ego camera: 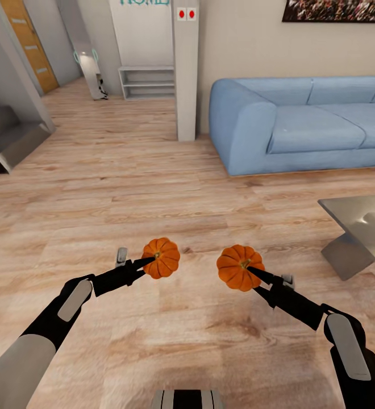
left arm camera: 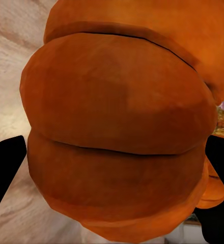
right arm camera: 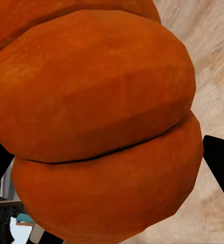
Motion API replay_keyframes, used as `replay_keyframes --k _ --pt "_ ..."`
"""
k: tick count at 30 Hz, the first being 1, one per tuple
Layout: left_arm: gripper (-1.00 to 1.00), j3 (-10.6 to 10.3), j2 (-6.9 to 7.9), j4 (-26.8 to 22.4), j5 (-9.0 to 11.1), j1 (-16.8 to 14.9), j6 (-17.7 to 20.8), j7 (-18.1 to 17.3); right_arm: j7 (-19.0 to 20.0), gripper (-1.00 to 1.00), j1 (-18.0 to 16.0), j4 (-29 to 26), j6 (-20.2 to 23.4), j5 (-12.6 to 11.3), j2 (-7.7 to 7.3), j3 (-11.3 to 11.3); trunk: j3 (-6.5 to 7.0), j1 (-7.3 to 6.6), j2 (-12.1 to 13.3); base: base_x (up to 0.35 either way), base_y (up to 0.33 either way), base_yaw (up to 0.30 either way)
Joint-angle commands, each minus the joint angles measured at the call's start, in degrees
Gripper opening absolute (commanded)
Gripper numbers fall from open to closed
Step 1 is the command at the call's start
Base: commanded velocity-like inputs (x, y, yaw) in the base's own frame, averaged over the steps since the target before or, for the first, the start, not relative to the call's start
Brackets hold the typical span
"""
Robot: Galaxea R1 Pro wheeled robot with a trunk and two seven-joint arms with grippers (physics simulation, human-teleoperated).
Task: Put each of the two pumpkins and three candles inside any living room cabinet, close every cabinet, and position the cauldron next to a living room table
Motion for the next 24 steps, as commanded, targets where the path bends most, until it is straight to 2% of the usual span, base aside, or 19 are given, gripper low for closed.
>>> replay_keyframes --k 1,24 --pt "-1.0 -0.1 0.05 0.0 0.3 0.0 0.3 0.1 0.5 -1.0 0.0 0.0 0.2 0.5 0.0 -0.1 0.19 -0.03 0.0 0.0 0.0 0.0" --pt "-1.0 -0.2 0.05 0.0 0.3 0.0 0.3 0.1 0.5 -1.0 0.0 0.0 0.2 0.4 0.58 -0.1 5.28 -0.63 0.3 0.0 0.0 0.0"
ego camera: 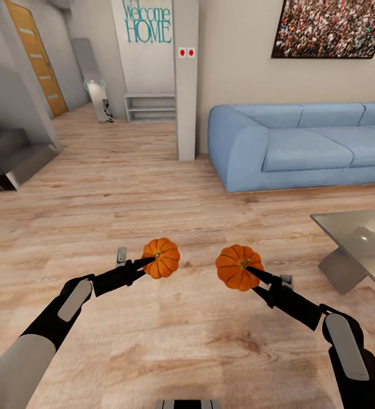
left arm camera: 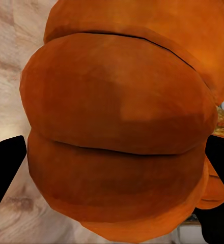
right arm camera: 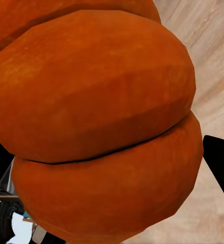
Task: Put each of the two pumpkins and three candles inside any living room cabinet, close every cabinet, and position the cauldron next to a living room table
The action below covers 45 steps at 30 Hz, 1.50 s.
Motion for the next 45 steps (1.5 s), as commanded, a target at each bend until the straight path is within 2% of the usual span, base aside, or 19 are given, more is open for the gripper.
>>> replay_keyframes --k 1,45 --pt "-1.0 -0.1 0.05 0.0 0.3 0.0 0.3 0.1 0.5 -1.0 0.0 0.0 0.2 0.5 0.01 -0.1 0.18 -0.03 0.0 0.0 0.0 0.0" --pt "-1.0 -0.1 0.05 0.0 0.3 -0.1 0.3 0.1 0.5 -1.0 -0.1 0.0 0.2 0.7 0.34 -0.1 9.93 -1.17 0.6 0.0 0.0 0.0"
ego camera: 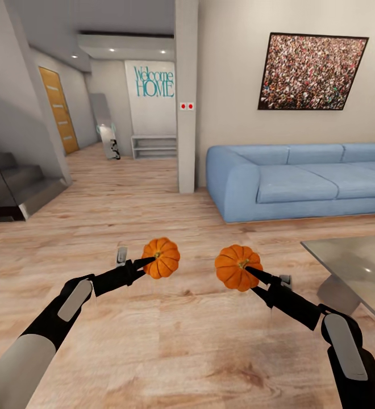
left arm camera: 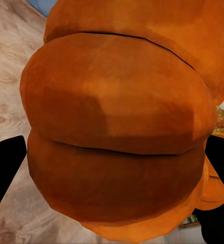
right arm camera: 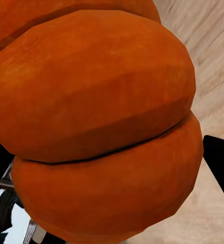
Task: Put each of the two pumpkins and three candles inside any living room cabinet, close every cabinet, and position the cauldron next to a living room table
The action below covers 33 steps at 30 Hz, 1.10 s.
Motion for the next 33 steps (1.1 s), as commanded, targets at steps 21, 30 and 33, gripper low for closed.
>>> replay_keyframes --k 21,30,33 --pt "-1.0 -0.2 0.05 -0.1 0.3 0.0 0.2 0.1 -2.3 -1.0 0.0 -0.1 0.2 0.4 0.13 0.0 4.35 -0.55 0.3 0.0 0.0 0.0" --pt "-1.0 -0.2 0.05 -0.1 0.3 0.0 0.2 0.1 -2.3 -1.0 0.0 0.0 0.2 0.4 0.13 0.0 6.09 -0.78 0.4 0.0 0.0 0.0" --pt "-1.0 -0.2 0.05 -0.1 0.3 0.0 0.2 0.1 -2.3 -1.0 -0.1 0.0 0.2 0.4 0.13 0.0 6.67 -0.86 0.4 0.0 0.0 0.0"
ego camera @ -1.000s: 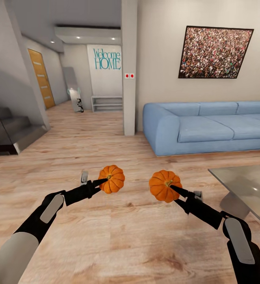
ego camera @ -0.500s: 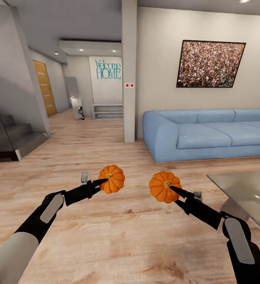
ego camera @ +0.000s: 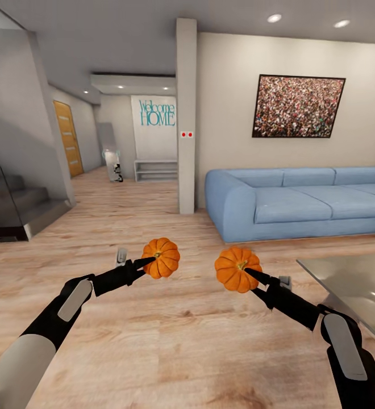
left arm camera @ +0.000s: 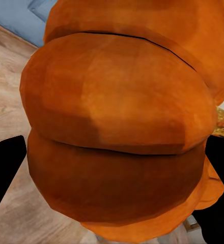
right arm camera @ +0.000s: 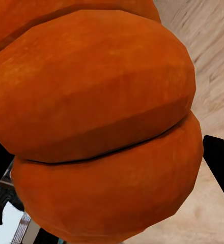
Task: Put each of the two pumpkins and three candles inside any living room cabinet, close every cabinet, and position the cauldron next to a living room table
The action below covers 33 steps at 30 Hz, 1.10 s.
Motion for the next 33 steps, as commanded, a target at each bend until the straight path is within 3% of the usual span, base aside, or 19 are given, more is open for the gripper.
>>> replay_keyframes --k 1,22,33 --pt "-1.0 -0.1 0.05 0.0 0.4 0.0 0.3 0.1 0.5 -1.0 0.0 0.0 0.2 0.6 0.01 -0.1 0.14 -0.04 0.0 0.0 0.0 0.0" --pt "-1.0 -0.1 0.05 0.0 0.4 0.0 0.3 0.1 0.5 -1.0 -0.1 0.1 0.2 0.7 0.01 0.0 4.2 -0.62 0.3 0.0 0.0 0.0" --pt "-1.0 -0.1 0.05 0.0 0.4 0.0 0.3 0.1 0.5 -1.0 0.0 0.1 0.2 0.6 0.06 0.0 5.95 -3.03 4.8 0.0 0.0 0.0"
